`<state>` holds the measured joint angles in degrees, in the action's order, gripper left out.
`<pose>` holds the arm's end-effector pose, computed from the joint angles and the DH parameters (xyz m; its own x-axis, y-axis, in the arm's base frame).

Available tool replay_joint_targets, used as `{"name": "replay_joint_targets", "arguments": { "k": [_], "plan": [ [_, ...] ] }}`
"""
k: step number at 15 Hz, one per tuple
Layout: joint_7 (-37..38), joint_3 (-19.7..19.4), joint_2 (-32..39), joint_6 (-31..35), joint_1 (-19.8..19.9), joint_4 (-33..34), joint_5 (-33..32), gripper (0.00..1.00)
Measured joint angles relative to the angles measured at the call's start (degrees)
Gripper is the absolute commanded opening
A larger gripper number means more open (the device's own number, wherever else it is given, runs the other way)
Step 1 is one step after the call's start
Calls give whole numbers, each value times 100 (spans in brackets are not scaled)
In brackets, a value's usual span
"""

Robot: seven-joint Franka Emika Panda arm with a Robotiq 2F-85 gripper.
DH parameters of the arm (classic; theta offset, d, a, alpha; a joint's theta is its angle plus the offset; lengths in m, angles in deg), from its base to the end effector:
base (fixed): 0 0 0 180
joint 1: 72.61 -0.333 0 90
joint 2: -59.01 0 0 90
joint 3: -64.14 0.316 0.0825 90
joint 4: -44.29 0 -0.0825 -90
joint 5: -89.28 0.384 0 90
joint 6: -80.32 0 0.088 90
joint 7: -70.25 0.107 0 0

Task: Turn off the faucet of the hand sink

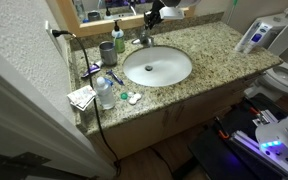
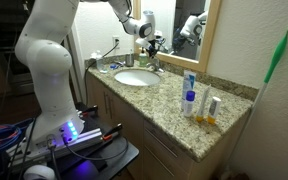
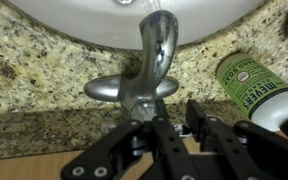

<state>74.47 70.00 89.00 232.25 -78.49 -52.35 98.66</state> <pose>0.6998 0.1304 0.3445 0.9153 -0.0638 0.3976 0.0236 -0.9772 -0.2110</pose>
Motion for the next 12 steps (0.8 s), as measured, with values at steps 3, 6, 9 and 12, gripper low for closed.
{"name": "replay_joint_targets", "arguments": {
  "k": [3, 6, 9, 12],
  "plan": [
    [11, -10, -8, -82, -26, -2, -34, 0],
    [49, -73, -44, -242, -22, 0, -96, 33],
    [54, -108, -120, -339, -12, 0, -101, 55],
    [54, -107, -162, -374, -2, -1, -97, 75]
  ]
}}
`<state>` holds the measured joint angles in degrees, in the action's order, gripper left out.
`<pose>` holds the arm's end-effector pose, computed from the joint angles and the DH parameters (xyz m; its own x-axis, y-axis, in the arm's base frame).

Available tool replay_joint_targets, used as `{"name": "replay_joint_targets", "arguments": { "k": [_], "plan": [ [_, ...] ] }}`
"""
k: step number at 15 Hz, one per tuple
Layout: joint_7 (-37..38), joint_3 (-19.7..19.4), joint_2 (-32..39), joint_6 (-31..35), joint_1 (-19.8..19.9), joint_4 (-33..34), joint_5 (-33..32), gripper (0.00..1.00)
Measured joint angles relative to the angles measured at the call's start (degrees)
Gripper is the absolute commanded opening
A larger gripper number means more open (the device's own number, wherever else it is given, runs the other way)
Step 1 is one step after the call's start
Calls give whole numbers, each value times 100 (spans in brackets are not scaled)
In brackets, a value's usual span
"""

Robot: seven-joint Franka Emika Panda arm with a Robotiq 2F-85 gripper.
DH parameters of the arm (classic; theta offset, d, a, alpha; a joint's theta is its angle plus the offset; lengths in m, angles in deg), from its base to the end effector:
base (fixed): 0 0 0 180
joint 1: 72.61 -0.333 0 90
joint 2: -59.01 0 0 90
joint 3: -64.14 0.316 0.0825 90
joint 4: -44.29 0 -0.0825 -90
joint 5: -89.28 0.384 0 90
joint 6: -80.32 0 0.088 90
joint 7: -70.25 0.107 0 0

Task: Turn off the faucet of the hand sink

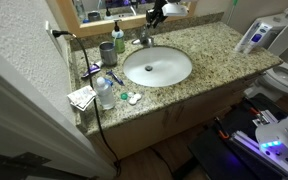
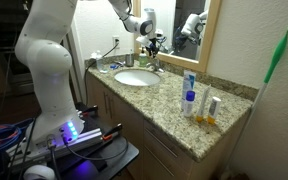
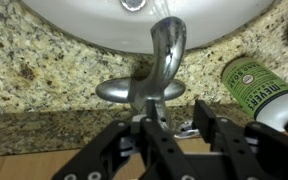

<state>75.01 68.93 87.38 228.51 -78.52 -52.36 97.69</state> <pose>0.6970 0.1208 0.3560 0.9282 -0.0584 0.3676 0.0135 -0.9816 -0.1902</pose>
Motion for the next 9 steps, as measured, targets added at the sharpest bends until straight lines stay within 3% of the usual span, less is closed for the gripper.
{"name": "replay_joint_targets", "arguments": {
  "k": [3, 9],
  "plan": [
    [0, 40, -61, -2, 9, 13, 85, 97],
    [90, 85, -67, -74, 18, 140, 216, 100]
  ]
}}
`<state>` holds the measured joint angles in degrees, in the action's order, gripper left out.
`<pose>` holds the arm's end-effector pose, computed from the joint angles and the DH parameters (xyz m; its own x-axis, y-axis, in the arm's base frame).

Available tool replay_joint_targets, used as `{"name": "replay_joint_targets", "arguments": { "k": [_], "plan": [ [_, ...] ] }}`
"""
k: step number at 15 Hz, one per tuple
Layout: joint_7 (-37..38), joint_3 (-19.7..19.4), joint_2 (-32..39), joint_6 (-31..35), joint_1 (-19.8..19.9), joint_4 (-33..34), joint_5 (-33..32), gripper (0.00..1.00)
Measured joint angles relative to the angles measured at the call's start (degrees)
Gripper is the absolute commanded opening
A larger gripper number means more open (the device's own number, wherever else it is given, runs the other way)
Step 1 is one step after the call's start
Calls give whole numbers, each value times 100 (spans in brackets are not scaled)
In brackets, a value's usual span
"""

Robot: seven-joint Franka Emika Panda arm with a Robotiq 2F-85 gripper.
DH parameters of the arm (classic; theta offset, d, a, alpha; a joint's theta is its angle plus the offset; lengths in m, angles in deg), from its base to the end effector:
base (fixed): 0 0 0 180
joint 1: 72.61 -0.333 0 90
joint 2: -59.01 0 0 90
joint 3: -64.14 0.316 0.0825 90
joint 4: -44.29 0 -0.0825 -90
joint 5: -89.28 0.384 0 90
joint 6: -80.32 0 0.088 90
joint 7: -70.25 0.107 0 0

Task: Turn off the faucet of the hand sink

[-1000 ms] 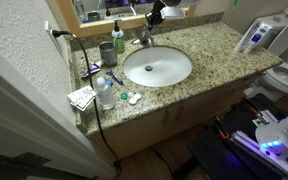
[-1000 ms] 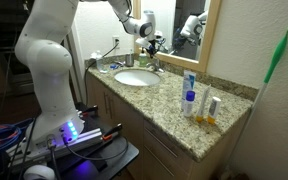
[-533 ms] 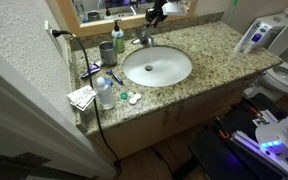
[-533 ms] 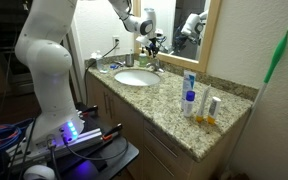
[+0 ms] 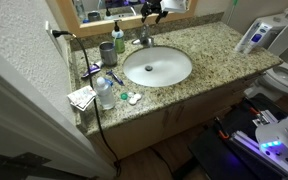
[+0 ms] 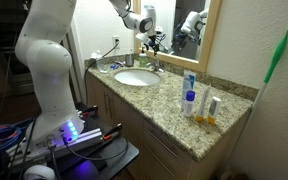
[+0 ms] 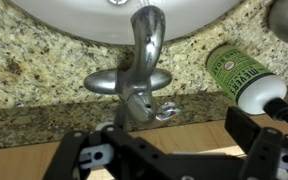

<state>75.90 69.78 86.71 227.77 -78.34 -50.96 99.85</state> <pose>0.6997 0.1275 0.3749 0.9216 -0.0983 0.3755 -0.0070 -0.9715 -0.2370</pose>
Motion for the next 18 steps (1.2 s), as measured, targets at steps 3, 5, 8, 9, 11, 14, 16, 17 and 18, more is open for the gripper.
{"name": "replay_joint_targets", "arguments": {
  "k": [3, 5, 8, 9, 11, 14, 16, 17, 18],
  "plan": [
    [153, -16, 81, -5, 0, 81, -3, 100],
    [275, -47, 181, -5, -12, 161, -23, 100],
    [399, -83, 329, -4, -16, 275, -29, 100],
    [445, -95, 372, -4, -19, 315, -38, 100],
    [518, -124, 454, -4, -29, 396, -63, 74],
    [576, -161, 542, -4, -52, 491, -129, 52],
    [586, -167, 598, -4, -61, 542, -155, 38],
    [588, -167, 611, -4, -65, 554, -164, 33],
    [591, -167, 614, -4, -79, 570, -164, 25]
  ]
}}
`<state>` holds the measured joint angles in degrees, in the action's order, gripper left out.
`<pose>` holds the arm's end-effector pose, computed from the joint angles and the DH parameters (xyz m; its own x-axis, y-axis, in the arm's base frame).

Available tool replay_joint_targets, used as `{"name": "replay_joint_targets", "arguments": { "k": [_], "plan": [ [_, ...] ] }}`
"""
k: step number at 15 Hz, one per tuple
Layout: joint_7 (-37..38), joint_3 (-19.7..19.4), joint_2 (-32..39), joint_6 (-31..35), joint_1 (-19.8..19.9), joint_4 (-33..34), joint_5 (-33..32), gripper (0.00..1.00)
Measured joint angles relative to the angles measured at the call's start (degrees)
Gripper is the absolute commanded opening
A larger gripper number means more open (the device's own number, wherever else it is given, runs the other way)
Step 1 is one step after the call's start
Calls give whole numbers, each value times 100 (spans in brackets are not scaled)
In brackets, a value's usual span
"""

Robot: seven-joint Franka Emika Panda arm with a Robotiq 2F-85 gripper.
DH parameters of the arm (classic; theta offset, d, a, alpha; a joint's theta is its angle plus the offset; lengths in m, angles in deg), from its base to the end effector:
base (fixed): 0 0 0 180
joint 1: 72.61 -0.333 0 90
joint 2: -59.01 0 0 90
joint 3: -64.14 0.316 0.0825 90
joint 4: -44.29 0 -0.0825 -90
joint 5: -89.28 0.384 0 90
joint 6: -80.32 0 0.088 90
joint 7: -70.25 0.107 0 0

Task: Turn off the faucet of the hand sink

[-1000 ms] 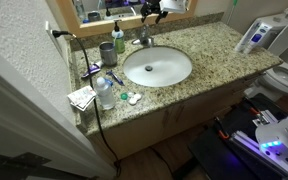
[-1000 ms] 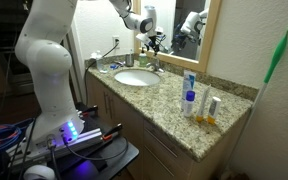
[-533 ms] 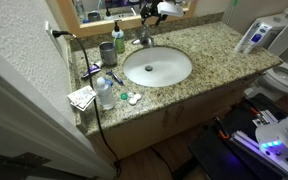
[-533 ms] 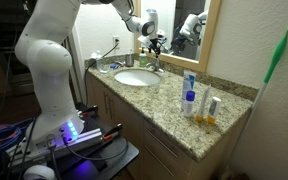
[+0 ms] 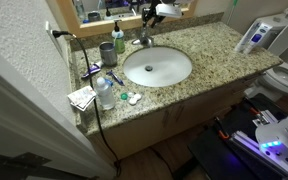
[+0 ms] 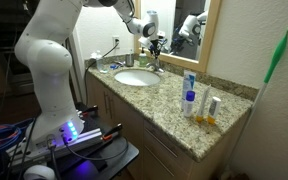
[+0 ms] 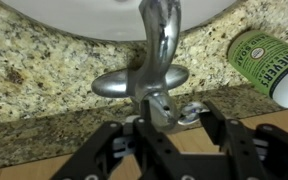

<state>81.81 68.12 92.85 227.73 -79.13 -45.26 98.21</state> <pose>0.7241 0.1223 0.3457 0.9171 -0.1862 0.3526 -0.1023 -0.9645 -0.2434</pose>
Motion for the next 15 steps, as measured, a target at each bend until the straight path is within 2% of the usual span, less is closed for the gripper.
{"name": "replay_joint_targets", "arguments": {
  "k": [3, 4, 8, 15],
  "plan": [
    [5, 3, 0, -1, -61, 46, 0, 5],
    [19, 2, 1, -17, -76, 54, -1, 7],
    [32, -4, 23, -220, -73, 124, -3, 7],
    [26, -6, 238, -1124, -69, 448, -43, 7]
  ]
}}
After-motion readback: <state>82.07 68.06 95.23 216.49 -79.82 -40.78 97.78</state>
